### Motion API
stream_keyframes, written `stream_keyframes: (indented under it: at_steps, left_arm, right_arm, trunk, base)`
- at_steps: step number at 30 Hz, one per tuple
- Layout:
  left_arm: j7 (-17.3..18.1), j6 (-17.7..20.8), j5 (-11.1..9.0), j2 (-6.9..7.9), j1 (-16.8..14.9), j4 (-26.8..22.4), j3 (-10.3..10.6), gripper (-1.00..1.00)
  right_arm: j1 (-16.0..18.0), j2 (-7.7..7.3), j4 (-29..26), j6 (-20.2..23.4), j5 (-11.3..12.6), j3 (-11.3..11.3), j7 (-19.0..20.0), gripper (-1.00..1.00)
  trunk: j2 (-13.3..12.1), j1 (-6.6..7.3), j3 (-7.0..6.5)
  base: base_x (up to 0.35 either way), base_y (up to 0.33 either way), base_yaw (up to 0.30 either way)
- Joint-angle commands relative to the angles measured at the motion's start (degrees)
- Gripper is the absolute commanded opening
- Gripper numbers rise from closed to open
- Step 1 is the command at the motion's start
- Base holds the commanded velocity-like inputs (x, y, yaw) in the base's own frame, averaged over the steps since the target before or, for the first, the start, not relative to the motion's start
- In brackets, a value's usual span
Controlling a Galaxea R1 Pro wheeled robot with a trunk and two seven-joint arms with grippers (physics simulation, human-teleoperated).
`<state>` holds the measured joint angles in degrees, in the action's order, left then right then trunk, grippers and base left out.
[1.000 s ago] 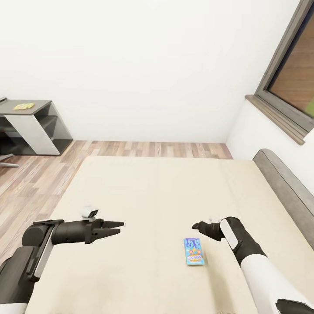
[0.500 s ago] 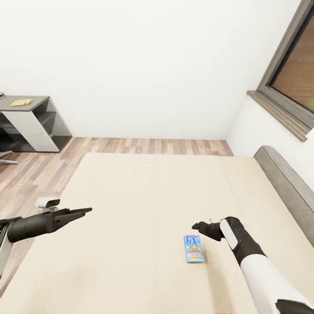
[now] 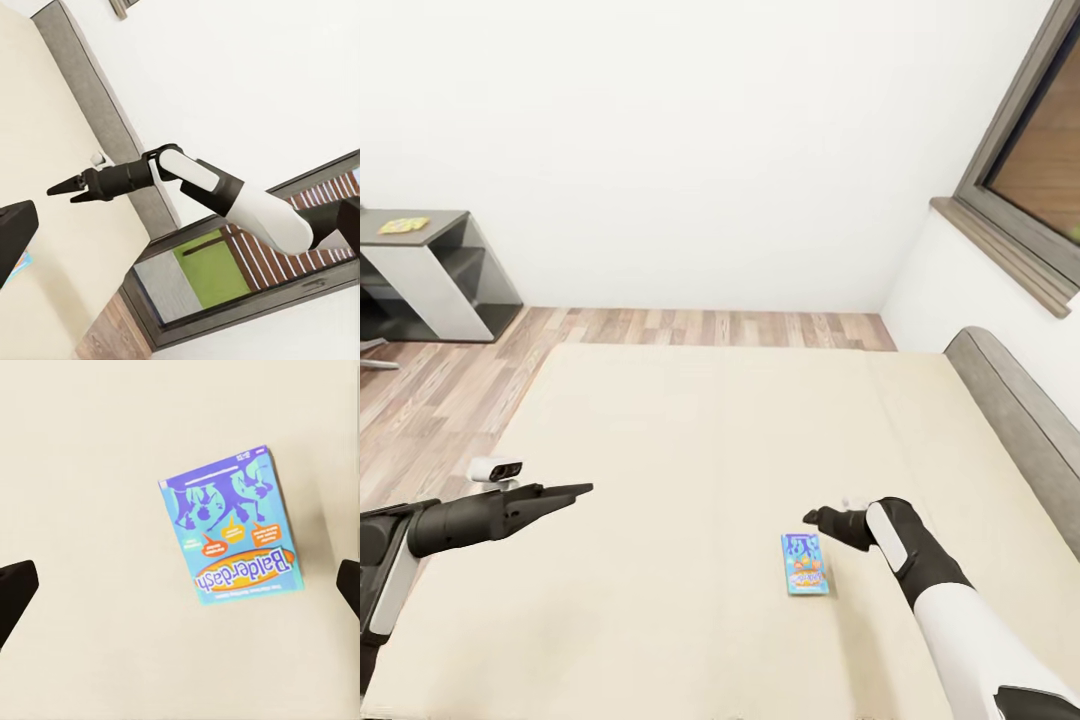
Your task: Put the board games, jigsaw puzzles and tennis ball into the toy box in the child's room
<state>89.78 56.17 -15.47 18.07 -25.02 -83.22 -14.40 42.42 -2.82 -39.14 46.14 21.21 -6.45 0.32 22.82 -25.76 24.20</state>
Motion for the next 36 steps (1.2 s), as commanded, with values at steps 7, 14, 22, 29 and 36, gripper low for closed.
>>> stream_keyframes:
  at_steps: [7, 14, 22, 29, 36]
  left_arm:
    - [0.22, 0.58, 0.08, -0.04, -0.04, -0.01, 0.06, 1.00]
    - [0.22, 0.50, 0.16, -0.05, -0.03, 0.18, 0.07, 1.00]
    - [0.22, 0.09, 0.34, 0.02, 0.21, 0.33, 0.01, 1.00]
    - [0.22, 0.14, 0.09, 0.31, 0.31, 0.34, -0.37, 1.00]
    - [0.22, 0.08, 0.22, -0.04, 0.32, 0.34, -0.08, 1.00]
  right_arm:
    - [0.03, 0.14, 0.14, -3.69, -0.02, -0.01, 0.03, 1.00]
    - [0.03, 0.32, 0.20, -6.34, -0.03, 0.12, 0.07, 1.00]
    - [0.01, 0.92, 0.12, -6.58, -1.12, 1.30, 0.00, 1.00]
    - [0.03, 0.97, -0.12, -6.62, -1.35, 3.02, -0.02, 1.00]
    - [-0.08, 0.75, -0.14, -6.64, -1.09, 2.80, 0.26, 1.00]
  trunk:
    - [0.10, -0.03, 0.75]
    - [0.10, -0.03, 1.41]
    - [0.10, -0.03, 2.17]
    - [0.10, -0.03, 2.83]
    - [0.10, -0.03, 3.49]
  base:
    - [0.000, 0.000, 0.000]
    - [0.000, 0.000, 0.000]
    - [0.000, 0.000, 0.000]
    - [0.000, 0.000, 0.000]
    - [0.000, 0.000, 0.000]
